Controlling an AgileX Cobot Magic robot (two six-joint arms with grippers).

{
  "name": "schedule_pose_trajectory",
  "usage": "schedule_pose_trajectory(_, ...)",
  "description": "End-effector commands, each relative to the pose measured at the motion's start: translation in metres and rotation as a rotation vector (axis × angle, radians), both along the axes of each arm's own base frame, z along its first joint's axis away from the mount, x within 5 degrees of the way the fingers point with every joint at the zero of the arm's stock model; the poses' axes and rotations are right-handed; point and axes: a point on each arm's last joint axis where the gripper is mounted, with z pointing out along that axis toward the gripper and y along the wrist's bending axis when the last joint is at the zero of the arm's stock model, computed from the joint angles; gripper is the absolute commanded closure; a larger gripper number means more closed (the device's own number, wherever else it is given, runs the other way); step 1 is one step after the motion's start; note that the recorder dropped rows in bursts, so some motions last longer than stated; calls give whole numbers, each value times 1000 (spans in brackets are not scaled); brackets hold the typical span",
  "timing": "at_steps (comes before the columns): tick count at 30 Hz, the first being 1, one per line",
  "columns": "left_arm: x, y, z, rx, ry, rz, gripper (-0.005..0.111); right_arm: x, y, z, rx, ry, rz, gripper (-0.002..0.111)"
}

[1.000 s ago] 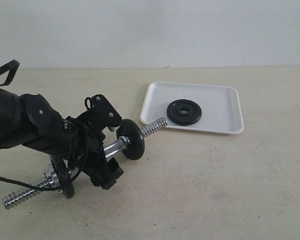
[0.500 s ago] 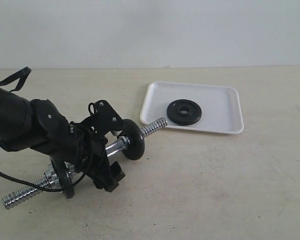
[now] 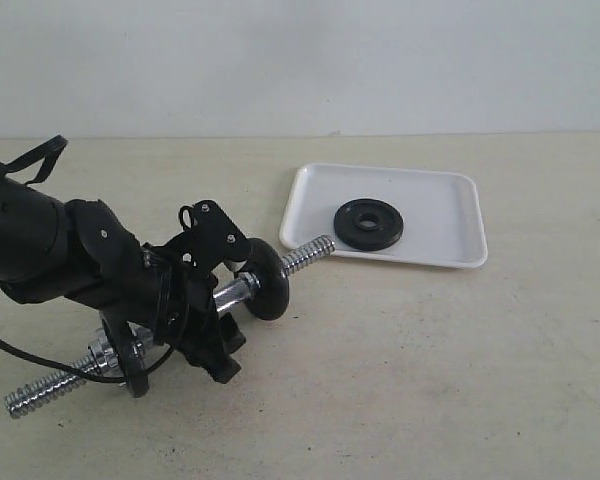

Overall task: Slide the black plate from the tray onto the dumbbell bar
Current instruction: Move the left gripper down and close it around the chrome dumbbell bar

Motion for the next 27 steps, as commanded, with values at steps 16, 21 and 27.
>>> schedule_pose_trajectory(16, -6, -1, -8, 11, 53, -22, 102, -1, 0, 2, -12, -18, 3, 108)
schedule_pose_trajectory(21, -6, -1, -8, 9, 59, -22, 102, -2, 1, 5, 5, -53, 17, 108)
schedule_pose_trajectory(27, -4, -2, 9, -26, 15, -10, 102, -4, 4, 13, 6, -150, 48, 108)
